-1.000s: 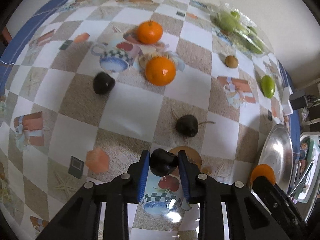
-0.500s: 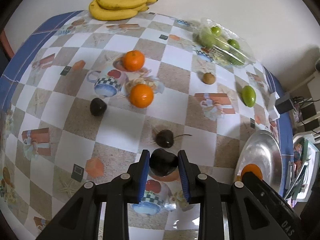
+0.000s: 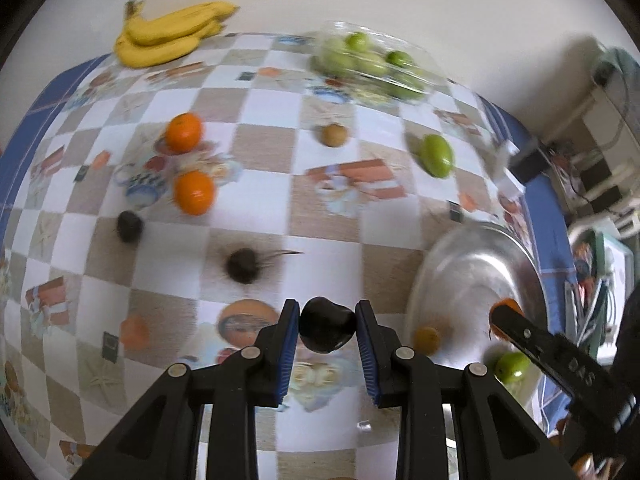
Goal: Organize fruits
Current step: 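Carry the tangerine over the steel bowl with the right tool while the left gripper grasps the dark plum, then open the right gripper to drop the tangerine while the left gripper releases the plum into the bowl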
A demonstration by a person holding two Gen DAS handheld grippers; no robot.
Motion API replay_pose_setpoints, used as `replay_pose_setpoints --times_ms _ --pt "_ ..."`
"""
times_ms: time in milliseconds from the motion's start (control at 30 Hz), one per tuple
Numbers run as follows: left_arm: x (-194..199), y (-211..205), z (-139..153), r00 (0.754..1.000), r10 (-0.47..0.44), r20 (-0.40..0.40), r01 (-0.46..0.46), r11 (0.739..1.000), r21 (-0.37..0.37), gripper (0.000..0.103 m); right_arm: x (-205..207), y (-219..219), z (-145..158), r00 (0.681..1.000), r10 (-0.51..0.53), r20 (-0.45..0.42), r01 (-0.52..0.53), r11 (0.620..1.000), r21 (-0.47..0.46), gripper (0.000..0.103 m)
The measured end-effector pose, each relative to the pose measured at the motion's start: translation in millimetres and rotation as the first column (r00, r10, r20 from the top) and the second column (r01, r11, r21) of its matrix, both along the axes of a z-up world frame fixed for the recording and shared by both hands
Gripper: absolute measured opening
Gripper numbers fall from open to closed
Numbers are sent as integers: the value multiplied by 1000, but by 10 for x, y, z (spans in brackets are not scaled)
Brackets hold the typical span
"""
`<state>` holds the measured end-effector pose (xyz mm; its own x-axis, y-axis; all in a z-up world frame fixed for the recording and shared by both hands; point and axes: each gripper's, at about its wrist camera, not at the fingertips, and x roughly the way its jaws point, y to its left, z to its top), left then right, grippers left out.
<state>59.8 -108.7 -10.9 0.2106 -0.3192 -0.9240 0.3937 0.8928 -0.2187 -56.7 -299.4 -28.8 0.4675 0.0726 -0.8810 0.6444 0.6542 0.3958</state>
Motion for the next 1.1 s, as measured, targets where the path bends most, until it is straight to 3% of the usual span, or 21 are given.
replay_pose_setpoints --times_ms 300,733,1100 --pt "-277 -620 8 973 -212 85 212 977 9 31 -165 -268 -7 996 -84 -12 83 996 -33 37" --pt "-396 -1080 -287 933 -347 90 336 934 121 31 -129 -425 -160 994 -98 -44 96 994 -46 37" --pt "-372 -1354 -389 916 -396 65 381 909 168 32 -96 -489 -191 992 -110 -57 106 993 -56 38"
